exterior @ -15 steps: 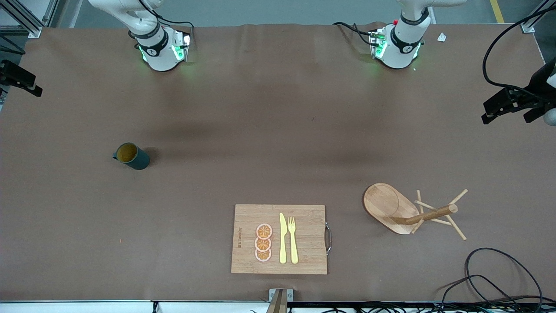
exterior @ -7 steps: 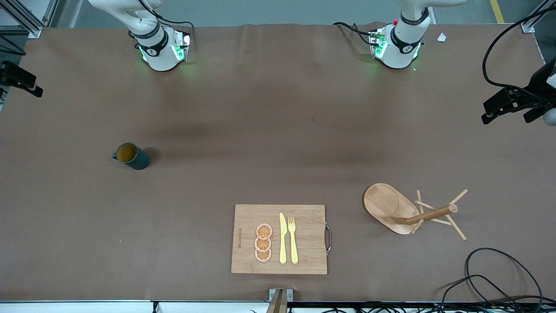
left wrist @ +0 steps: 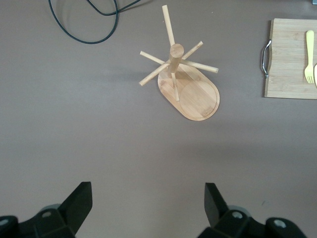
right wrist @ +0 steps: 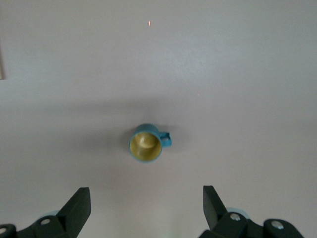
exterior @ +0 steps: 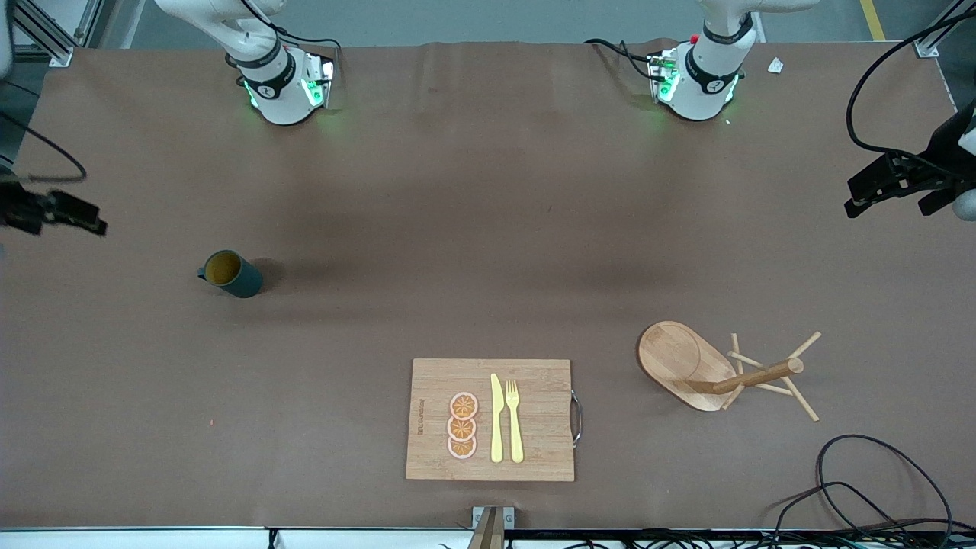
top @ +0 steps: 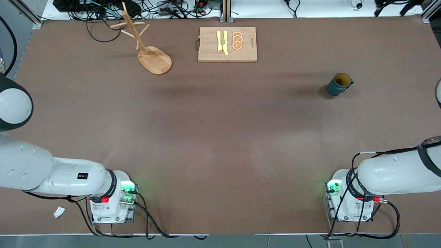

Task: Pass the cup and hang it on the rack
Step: 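Reach the right gripper to the teal mug and grasp its body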

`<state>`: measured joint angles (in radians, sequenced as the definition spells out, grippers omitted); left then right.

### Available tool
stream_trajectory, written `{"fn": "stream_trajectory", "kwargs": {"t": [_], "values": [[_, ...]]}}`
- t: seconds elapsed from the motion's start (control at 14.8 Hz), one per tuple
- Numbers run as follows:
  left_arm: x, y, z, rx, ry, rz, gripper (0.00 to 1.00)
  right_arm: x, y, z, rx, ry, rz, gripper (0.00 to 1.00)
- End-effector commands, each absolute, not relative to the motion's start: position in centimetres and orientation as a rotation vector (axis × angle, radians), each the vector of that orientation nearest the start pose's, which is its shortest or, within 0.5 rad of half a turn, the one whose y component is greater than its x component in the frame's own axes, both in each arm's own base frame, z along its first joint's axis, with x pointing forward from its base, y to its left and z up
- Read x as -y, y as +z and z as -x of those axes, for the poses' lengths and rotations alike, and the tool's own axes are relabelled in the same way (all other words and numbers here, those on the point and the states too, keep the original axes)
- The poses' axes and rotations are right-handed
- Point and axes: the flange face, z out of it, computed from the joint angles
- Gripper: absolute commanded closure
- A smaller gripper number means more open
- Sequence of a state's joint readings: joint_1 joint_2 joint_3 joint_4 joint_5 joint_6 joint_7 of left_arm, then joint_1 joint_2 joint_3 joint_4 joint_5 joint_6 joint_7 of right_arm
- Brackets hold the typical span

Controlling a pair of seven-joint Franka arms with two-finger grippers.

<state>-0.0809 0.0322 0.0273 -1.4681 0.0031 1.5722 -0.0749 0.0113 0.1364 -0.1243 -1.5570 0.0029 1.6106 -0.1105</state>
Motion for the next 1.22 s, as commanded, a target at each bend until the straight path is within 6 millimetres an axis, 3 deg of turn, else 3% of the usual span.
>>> {"fn": "stream_trajectory", "kwargs": {"t": [0.0,0.27,0.54,0.81,1.08,1.15], "values": [[3.0,65.9,-56.5,0.015,-0.131,3.135,0.00,5.7,52.0,-60.1,0.219,0.147,3.108,0.00],[2.9,65.9,-56.5,0.017,-0.130,3.135,0.00,6.8,43.3,-59.1,0.545,0.137,3.048,0.00],[3.0,65.9,-56.5,0.015,-0.130,3.135,0.00,6.8,35.8,-56.7,0.702,0.129,2.994,0.00],[3.0,65.9,-56.5,0.015,-0.131,3.135,0.00,6.7,29.8,-53.9,0.823,0.091,2.976,0.00],[2.9,65.9,-56.5,0.017,-0.128,3.134,0.00,6.8,25.9,-53.1,0.856,0.121,2.967,0.04],[2.9,65.8,-56.5,0.017,-0.128,3.134,0.00,6.9,25.2,-53.1,0.862,0.135,2.962,0.10]]}}
